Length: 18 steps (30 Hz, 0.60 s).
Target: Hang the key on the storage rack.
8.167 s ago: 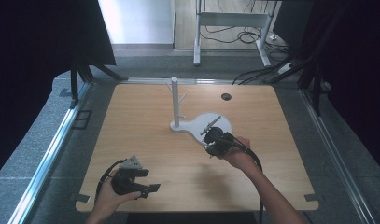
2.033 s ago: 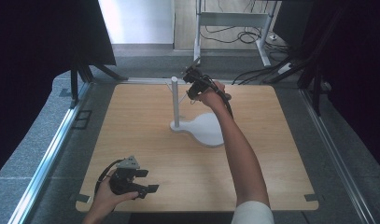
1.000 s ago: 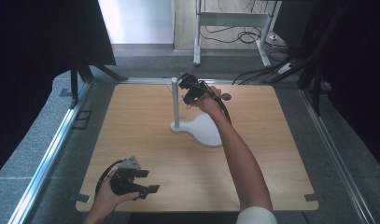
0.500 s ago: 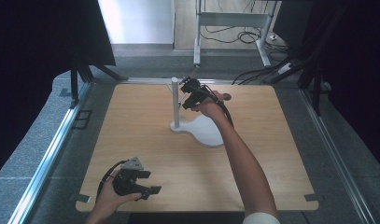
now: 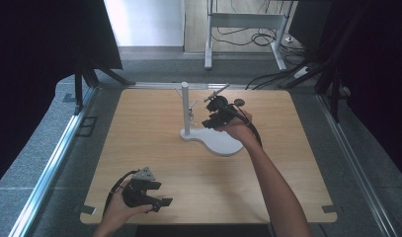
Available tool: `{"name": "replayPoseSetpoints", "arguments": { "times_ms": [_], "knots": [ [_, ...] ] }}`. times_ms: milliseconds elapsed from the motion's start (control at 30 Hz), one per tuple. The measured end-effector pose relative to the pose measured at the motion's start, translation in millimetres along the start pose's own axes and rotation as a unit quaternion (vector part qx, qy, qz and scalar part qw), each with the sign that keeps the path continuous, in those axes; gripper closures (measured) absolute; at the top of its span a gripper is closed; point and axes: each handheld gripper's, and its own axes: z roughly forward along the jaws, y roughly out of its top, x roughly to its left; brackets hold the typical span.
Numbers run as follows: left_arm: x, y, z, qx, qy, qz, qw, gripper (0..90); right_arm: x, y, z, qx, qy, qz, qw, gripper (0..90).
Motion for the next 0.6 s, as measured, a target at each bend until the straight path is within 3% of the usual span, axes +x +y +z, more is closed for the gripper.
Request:
{"name": "replayPoseSetpoints", "arguments": {
  "times_ms": [267, 600],
  "knots": [
    [1.8, -0.6, -1.5, -0.002, 0.005, -0.004, 1.0, 24.4, 7.4, -45.6, -14.8, -0.013, 0.012, -0.001, 0.9998, 55.5],
    [5.7, -2.2, -5.8, -0.004, 0.016, -0.01, 0.9998, 24.4, 20.0, -107.9, -14.7, -0.024, 0.035, 0.008, 0.9991, 54.5]
  ]
}}
